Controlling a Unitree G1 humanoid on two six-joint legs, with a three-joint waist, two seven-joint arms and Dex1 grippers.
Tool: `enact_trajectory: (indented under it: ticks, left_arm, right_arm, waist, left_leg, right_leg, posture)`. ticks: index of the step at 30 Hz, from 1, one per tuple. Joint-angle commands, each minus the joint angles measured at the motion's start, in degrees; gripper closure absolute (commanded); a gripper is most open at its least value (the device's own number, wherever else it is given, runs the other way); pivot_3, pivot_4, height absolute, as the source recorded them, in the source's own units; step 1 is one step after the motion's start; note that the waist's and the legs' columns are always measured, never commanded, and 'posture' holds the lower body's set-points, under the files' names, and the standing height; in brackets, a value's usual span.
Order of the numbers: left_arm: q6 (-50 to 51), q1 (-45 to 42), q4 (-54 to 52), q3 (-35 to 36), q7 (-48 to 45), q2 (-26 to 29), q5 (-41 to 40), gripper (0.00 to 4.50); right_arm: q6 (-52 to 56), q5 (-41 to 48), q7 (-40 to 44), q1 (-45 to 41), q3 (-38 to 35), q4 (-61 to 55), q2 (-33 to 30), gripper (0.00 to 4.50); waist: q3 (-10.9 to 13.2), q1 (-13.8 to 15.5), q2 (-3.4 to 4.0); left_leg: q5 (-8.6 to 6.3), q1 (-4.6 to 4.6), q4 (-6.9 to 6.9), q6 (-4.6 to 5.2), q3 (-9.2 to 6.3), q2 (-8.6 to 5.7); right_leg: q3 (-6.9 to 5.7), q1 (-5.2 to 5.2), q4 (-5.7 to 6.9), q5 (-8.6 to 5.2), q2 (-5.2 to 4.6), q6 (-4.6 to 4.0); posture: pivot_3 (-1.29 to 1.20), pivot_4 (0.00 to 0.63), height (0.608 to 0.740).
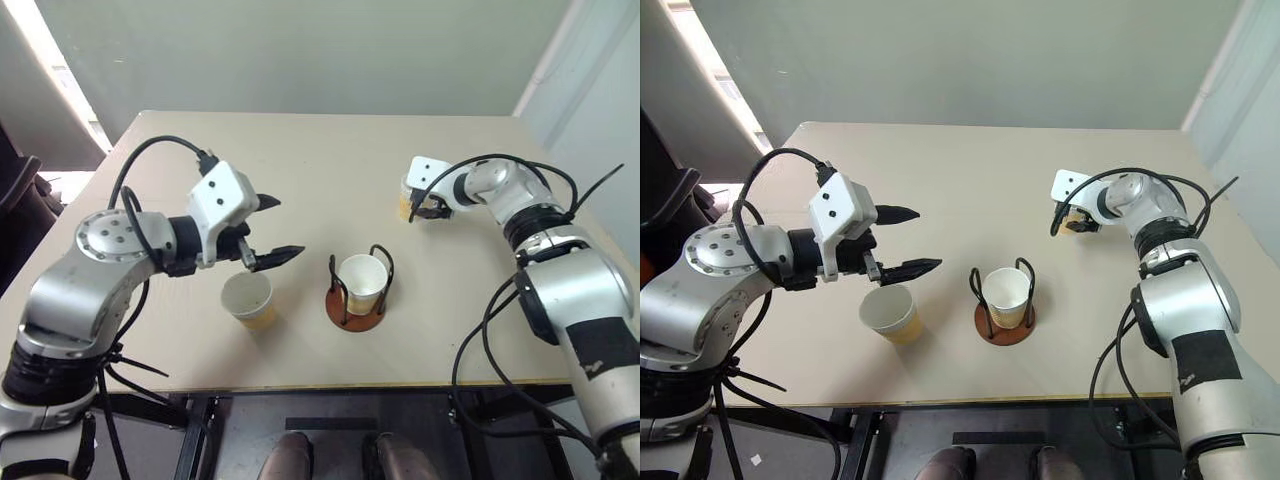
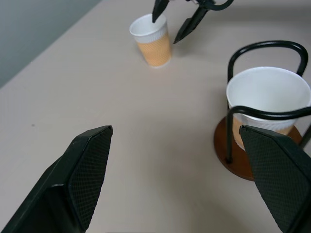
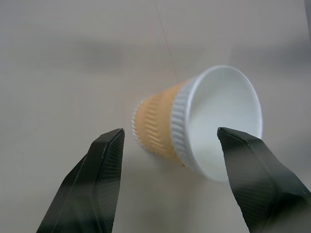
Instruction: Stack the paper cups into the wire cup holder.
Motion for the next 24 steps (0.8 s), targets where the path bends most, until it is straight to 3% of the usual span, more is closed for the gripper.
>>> enact_trajectory:
  ticks: [1, 3, 6, 12, 20, 24]
  left_arm:
    - [0.6, 0.5, -2.5, 2.9, 0.8, 0.9, -0.5, 0.0]
    - [0.9, 1.1, -3.0, 3.3, 1.0, 0.9, -0.6, 0.0]
    - [1.3, 1.7, -3.5, 3.9, 1.2, 1.2, -0.6, 0.0]
    - [1.3, 1.6, -3.3, 4.2, 1.5, 1.6, -0.9, 0.0]
    - [0.3, 0.9, -1.8, 4.0, 1.1, 1.9, -0.3, 0.0]
    - [0.1, 0.7, -1.7, 4.9, 0.1, 2.4, -1.2, 0.0]
  right_arm:
    - [0.1, -0.6, -1.1, -0.4, -0.5, -0.2, 0.2, 1.34]
    - [0.3, -0.8, -1.0, -0.2, -0.5, -0.2, 0.5, 1.51]
    - [0.6, -0.9, -0.2, 0.2, -0.6, -0.1, 0.5, 2.21]
    - [0.5, -0.9, 0.2, 0.5, -0.9, -0.2, 0.5, 4.42]
    - [-1.7, 0.6, 2.5, -0.5, -2.8, -1.0, -0.7, 4.47]
    - [-5.3, 5.0, 13.0, -3.6, -6.2, -3.4, -3.3, 4.47]
  waist:
    - [0.0, 0.0, 0.0]
    - [0.0, 0.0, 0.0]
    - [0.0, 0.1, 0.0]
    - [0.0, 0.1, 0.0]
    - [0.0, 0.1, 0.0]
    - [0.0, 0.2, 0.01]
  left_leg:
    - [0.0, 0.0, 0.0, 0.0, 0.0, 0.0]
    - [0.0, 0.0, 0.01, 0.0, 0.01, 0.0]
    - [0.0, 0.0, 0.01, 0.0, 0.01, 0.0]
    - [0.0, 0.0, 0.02, -0.01, 0.02, 0.0]
    - [0.0, 0.0, 0.02, -0.01, 0.02, 0.01]
    - [0.0, -0.01, 0.02, -0.01, 0.03, 0.0]
  right_leg:
    - [0.0, 0.0, 0.0, 0.0, 0.0, 0.0]
    - [0.0, 0.0, -0.01, 0.01, 0.0, -0.02]
    - [0.0, 0.0, 0.0, 0.02, 0.0, -0.03]
    - [0.0, 0.0, 0.0, 0.03, 0.0, -0.05]
    - [0.0, 0.0, 0.0, 0.03, 0.0, -0.05]
    - [0.01, 0.0, 0.0, 0.03, 0.0, -0.05]
  posture:
    - [0.0, 0.15, 0.74]
    - [0.0, 0.15, 0.74]
    - [0.0, 0.15, 0.74]
    - [0.0, 0.15, 0.74]
    - [0.0, 0.15, 0.74]
    - [0.0, 0.15, 0.74]
